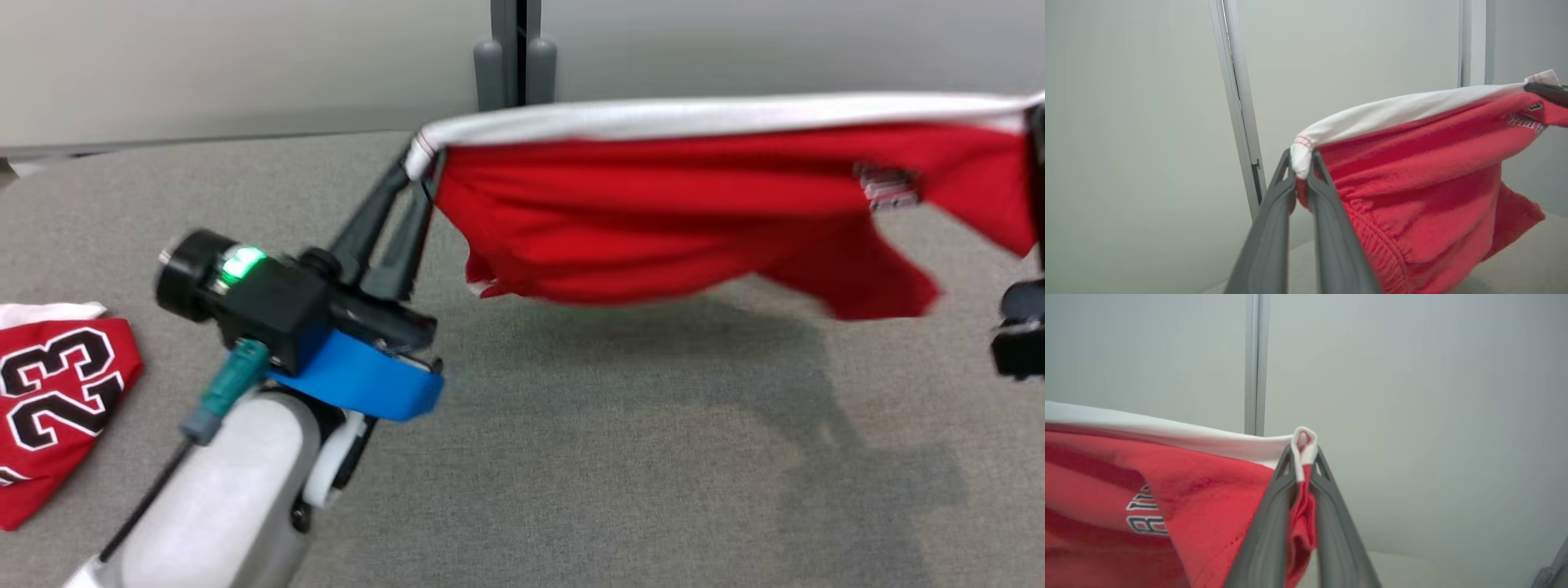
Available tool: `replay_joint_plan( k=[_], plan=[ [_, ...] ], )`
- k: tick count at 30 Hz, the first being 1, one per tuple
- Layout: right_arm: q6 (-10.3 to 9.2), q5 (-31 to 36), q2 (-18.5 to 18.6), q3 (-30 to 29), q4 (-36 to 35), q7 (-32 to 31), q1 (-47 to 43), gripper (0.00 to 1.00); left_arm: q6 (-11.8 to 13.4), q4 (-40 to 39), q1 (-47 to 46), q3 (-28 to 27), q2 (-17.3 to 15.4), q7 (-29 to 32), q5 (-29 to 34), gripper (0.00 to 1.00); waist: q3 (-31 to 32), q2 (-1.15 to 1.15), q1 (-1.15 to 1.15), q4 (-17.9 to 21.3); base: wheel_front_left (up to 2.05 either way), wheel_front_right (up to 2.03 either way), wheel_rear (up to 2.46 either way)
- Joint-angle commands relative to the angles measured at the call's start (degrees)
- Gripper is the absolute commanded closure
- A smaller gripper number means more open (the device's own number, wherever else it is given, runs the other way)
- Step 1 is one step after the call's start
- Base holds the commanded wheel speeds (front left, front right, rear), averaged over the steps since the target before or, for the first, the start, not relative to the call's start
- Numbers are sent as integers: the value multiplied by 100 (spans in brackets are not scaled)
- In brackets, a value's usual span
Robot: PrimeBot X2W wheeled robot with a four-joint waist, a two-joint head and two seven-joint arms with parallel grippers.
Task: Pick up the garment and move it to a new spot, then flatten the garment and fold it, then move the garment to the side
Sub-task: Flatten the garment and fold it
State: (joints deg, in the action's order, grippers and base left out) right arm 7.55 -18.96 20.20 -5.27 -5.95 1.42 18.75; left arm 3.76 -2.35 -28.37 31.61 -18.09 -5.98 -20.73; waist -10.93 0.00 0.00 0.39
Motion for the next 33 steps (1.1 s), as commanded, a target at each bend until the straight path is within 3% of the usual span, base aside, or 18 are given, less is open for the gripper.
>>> replay_joint_plan(
  k=[1, 9, 17, 21, 27, 33],
  plan=[
    [-11, 49, 73, -111, -225, -112, 153, 100, 74, -175, -143, -127, -92, 43, 25, 100, 112, 0, 0, 29, 0, 0, 0],
    [-12, -120, 251, -302, -1155, -992, 723, 100, 302, -1107, -743, -576, -346, 470, 47, 100, 375, 0, 0, -21, 0, 0, 0],
    [-10, -416, 353, -71, -847, -1275, 1237, 100, 90, -758, -1216, -614, -202, 682, -294, 100, 29, 0, 0, -10, 0, 0, 0],
    [-10, -522, 372, 210, -263, -1206, 1826, 100, -207, 159, -1761, -632, 94, 500, -610, 100, -355, 0, 0, -4, 0, 0, 0],
    [-11, -400, 235, 775, 1309, -633, 3386, 100, -639, 2443, -3174, -826, 560, -425, -720, 100, -871, 0, 0, 67, 0, 0, 0],
    [-11, -268, -293, 1458, 3183, 361, 4335, 100, -756, 4563, -3878, -1041, 805, -898, -633, 100, -1244, 0, 0, 285, 0, 0, 0]
  ],
)
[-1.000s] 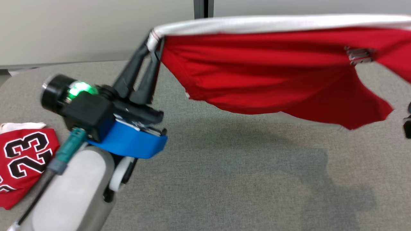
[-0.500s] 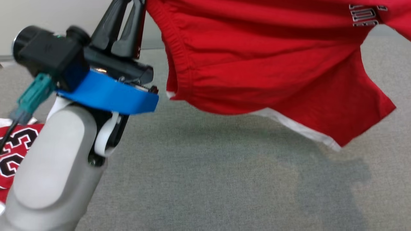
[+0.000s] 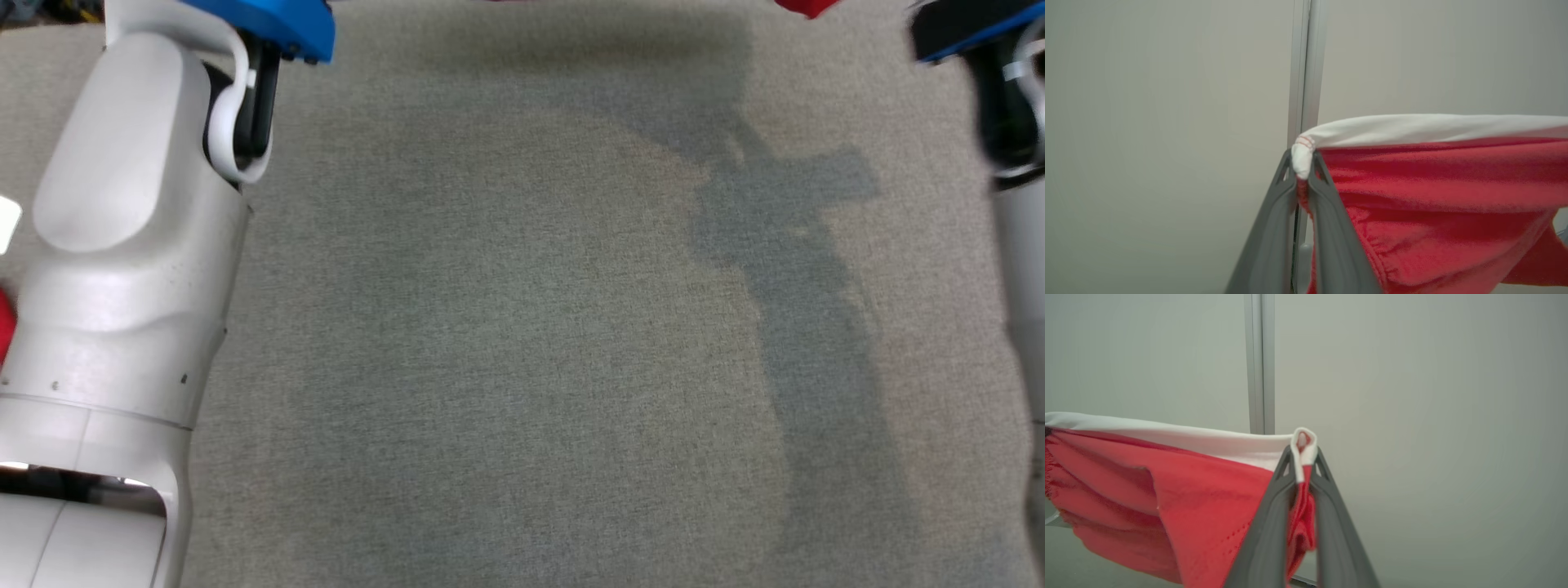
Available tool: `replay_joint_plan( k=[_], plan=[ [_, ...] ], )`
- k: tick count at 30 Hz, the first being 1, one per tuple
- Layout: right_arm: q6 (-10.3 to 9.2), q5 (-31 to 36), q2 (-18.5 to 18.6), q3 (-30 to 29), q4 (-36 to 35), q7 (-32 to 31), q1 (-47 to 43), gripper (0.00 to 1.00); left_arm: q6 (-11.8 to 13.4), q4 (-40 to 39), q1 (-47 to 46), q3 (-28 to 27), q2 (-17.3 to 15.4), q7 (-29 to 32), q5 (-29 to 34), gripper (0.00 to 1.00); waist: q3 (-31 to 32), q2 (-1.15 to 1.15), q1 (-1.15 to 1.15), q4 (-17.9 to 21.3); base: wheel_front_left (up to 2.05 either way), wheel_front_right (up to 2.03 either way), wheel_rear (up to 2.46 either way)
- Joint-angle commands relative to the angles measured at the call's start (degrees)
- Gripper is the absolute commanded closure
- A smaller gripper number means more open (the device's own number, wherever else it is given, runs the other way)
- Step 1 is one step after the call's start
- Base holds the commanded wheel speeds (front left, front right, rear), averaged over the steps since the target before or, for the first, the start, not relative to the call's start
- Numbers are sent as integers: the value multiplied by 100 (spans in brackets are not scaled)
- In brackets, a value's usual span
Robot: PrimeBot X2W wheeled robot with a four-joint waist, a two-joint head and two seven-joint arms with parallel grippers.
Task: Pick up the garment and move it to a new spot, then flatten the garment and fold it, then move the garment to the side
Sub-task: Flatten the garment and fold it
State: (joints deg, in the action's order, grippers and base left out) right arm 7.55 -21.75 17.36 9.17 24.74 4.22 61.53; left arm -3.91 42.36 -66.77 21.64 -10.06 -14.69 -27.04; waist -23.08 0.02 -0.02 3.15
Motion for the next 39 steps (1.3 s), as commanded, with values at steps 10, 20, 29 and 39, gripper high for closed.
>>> replay_joint_plan(
  k=[10, 20, 29, 39],
  plan=[
    [-7, -593, -716, 1262, 2131, 1035, -844, 100, 23, 804, 1283, -828, 427, -55, 330, 100, -307, -2, 2, 43, 0, 0, 0],
    [-7, -758, -555, 904, 329, 1099, -2989, 100, -111, -1108, 3366, -1254, 567, -51, 1385, 100, -29, -2, 2, 12, 0, 0, 0],
    [-7, -214, -633, 213, -1442, 1101, -5166, 100, -255, -2786, 5314, -1373, 670, -52, 1605, 100, 655, -2, 2, -13, 0, 0, 0],
    [-8, 19, -691, -179, -2278, 991, -6440, 100, -211, -3633, 6574, -1237, 703, -52, 1534, 100, 1091, -2, 2, -25, 0, 0, 0]
  ],
)
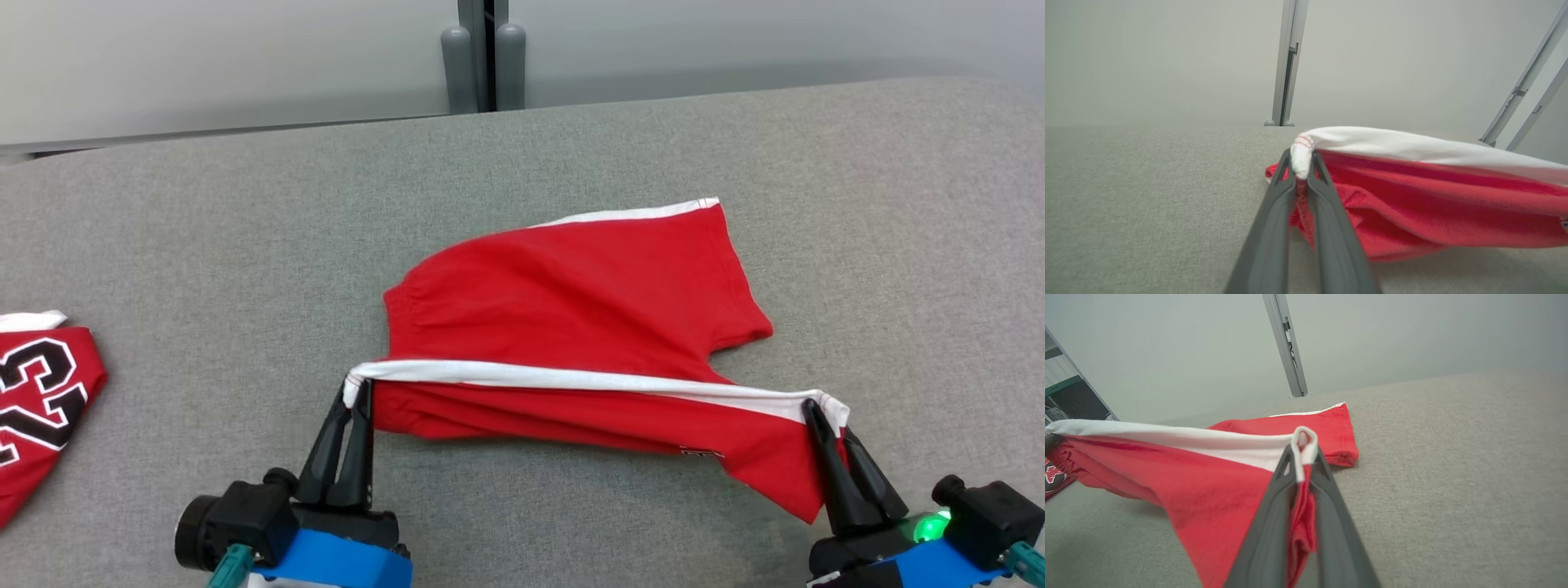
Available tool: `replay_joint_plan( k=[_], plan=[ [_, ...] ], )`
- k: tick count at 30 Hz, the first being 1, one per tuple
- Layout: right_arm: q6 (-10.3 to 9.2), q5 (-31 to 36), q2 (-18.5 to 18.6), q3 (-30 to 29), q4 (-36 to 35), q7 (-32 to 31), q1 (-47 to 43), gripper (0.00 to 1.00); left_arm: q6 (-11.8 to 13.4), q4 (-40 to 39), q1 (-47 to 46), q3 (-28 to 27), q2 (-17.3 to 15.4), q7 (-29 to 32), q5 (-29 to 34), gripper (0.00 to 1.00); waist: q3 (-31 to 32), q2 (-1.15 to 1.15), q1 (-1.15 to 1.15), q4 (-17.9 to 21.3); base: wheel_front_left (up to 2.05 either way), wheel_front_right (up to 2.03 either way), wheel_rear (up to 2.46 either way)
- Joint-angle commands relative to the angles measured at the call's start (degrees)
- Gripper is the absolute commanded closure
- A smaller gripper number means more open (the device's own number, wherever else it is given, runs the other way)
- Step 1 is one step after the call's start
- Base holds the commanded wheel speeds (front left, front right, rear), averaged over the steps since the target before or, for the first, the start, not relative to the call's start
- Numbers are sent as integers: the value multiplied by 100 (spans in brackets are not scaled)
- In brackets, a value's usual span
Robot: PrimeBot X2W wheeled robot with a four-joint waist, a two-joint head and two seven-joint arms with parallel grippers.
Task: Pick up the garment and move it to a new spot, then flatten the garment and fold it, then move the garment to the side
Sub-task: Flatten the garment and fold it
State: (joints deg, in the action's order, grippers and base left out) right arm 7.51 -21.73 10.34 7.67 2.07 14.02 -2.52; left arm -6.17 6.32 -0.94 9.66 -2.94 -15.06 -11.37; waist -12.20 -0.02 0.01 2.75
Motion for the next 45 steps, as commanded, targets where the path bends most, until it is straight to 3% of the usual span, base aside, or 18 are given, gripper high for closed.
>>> replay_joint_plan(
  k=[1, 7, 13, 20, 27, 28, 29, 30, 32, 33, 34, 38, 45],
  plan=[
    [-4, 19, 6, -69, -42, -39, -77, 100, 8, -5, 33, -7, -8, -16, -32, 100, 25, 2, -1, 7, 0, 0, 0],
    [-4, -92, 100, -205, 9, -221, 109, 100, -33, 213, -157, 139, -7, -16, -22, 100, 7, 2, -1, -52, 0, 0, 0],
    [-3, -437, 341, -117, 409, -259, 930, 100, -104, 780, -882, 408, -5, 284, -336, 100, -401, 2, -1, -210, 0, 0, 0],
    [-3, -937, 858, 247, 1505, -356, 2406, 100, -138, 1394, -2056, 771, -5, 630, -617, 100, -1070, 2, -1, -498, 0, 0, 0],
    [-2, -1245, 1322, 841, 2594, -468, 3697, 100, -135, 1845, -3011, 1256, -60, 554, -838, 100, -1499, 2, -1, -726, 0, 0, 0],
    [-2, -1278, 1353, 906, 2738, -469, 3816, 81, -135, 1905, -3115, 1328, -76, 527, -877, 100, -1527, 2, -1, -737, 0, 0, 0],
    [-2, -1282, 1380, 972, 2827, -390, 3945, 49, -136, 1980, -3198, 1411, -95, 517, -918, 100, -1549, 2, -1, -740, 0, 0, 0],
    [-2, -1321, 1384, 1026, 2934, -356, 4042, 0, -136, 2040, -3265, 1484, -109, 491, -966, 100, -1562, 2, -1, -738, 0, 0, 0],
    [-2, -1326, 1391, 1101, 3118, -228, 4193, 0, -136, 2165, -3385, 1603, -154, 437, -1063, 100, -1575, 2, -1, -722, 0, 0, 0],
    [-2, -1304, 1392, 1120, 3209, -170, 4259, 0, -136, 2215, -3429, 1638, -165, 414, -1103, 64, -1579, 2, -1, -711, 0, 0, 0],
    [-2, -1266, 1380, 1109, 3313, -103, 4320, 0, -136, 2271, -3469, 1659, -179, 372, -1142, 0, -1575, 2, -1, -699, 0, 0, 0],
    [-2, -1083, 1300, 977, 3469, 84, 4374, 0, -119, 2401, -3506, 1640, -207, 199, -1209, 0, -1518, 2, -1, -649, 0, 0, 0],
    [-2, -282, 849, -180, 2069, 118, 3274, 0, 465, 1720, -2830, 1046, -352, -17, -1057, 0, -1139, 2, -1, -437, 0, 0, 0]
  ],
)
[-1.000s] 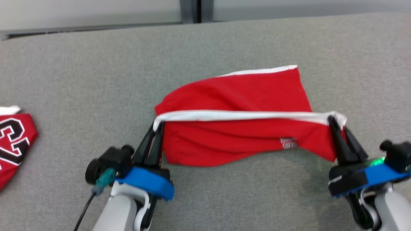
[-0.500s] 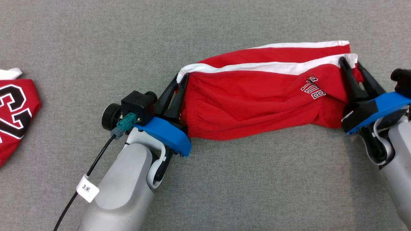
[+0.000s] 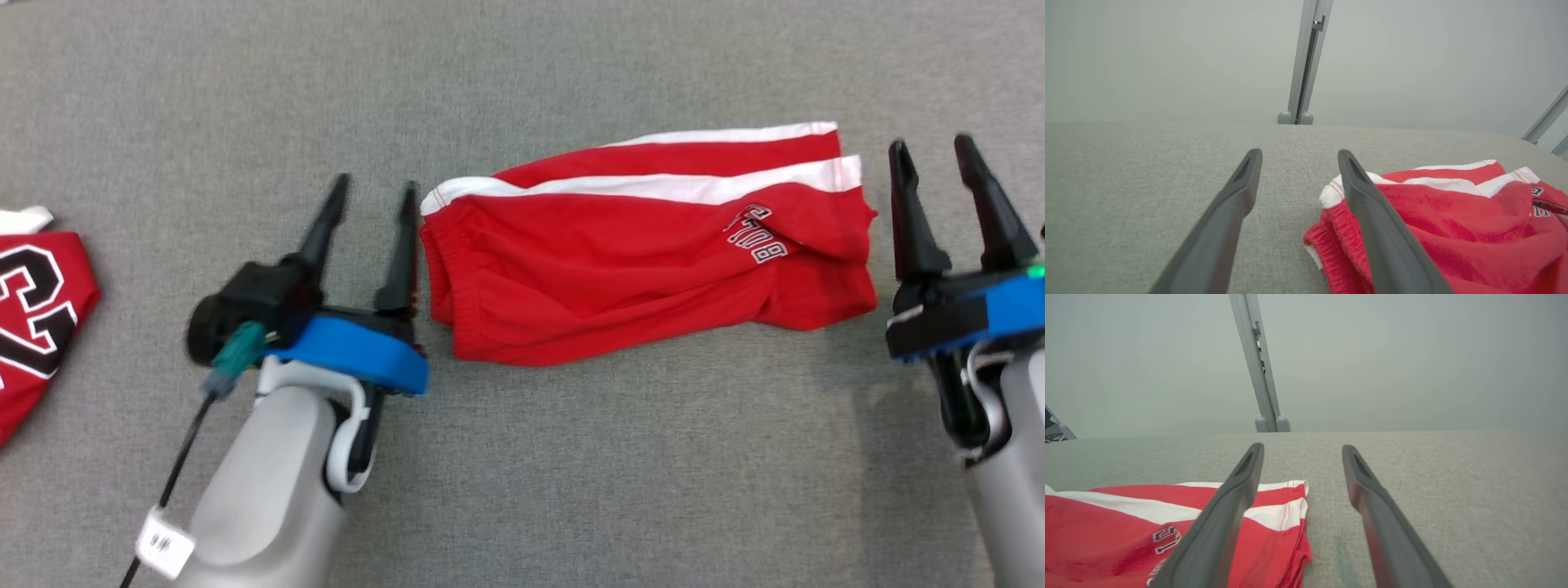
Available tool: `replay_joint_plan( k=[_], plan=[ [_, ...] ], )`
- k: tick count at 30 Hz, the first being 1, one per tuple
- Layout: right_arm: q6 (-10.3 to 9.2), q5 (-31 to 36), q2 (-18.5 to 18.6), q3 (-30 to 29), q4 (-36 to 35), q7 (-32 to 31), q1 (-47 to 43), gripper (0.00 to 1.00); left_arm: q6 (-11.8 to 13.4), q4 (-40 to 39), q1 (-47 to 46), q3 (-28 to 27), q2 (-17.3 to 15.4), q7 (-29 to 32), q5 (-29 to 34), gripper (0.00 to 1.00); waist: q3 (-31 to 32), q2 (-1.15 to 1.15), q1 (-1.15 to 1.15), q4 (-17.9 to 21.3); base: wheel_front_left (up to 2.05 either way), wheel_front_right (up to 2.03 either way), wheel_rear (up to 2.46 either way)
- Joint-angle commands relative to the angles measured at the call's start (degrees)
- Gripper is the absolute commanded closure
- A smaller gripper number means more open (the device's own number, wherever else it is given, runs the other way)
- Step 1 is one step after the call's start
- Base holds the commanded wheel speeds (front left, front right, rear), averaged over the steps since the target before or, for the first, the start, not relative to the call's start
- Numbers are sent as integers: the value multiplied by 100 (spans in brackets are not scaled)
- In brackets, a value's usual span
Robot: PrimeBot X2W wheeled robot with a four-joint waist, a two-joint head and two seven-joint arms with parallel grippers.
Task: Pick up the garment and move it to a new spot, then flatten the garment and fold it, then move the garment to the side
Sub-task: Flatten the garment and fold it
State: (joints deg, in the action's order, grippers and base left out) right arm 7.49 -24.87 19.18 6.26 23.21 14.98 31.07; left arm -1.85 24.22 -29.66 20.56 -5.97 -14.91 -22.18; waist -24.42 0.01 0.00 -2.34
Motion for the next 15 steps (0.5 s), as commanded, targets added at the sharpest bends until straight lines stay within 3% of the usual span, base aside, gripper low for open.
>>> replay_joint_plan(
  k=[1, 7, 15],
  plan=[
    [0, 118, -107, -149, -248, 24, -269, 0, 109, -247, 165, -164, -60, -29, 64, 0, 137, -1, 0, 94, 0, 0, 0],
    [0, 474, -502, -555, -1046, -7, -1369, 0, 399, -1013, 955, -705, -232, -32, 334, 0, 485, -1, 0, 209, 0, 0, 0],
    [0, 636, -850, -746, -1731, -357, -2268, 0, 487, -1228, 1748, -954, -417, -33, 472, 0, 850, -1, 0, 348, 0, 0, 0]
  ],
)
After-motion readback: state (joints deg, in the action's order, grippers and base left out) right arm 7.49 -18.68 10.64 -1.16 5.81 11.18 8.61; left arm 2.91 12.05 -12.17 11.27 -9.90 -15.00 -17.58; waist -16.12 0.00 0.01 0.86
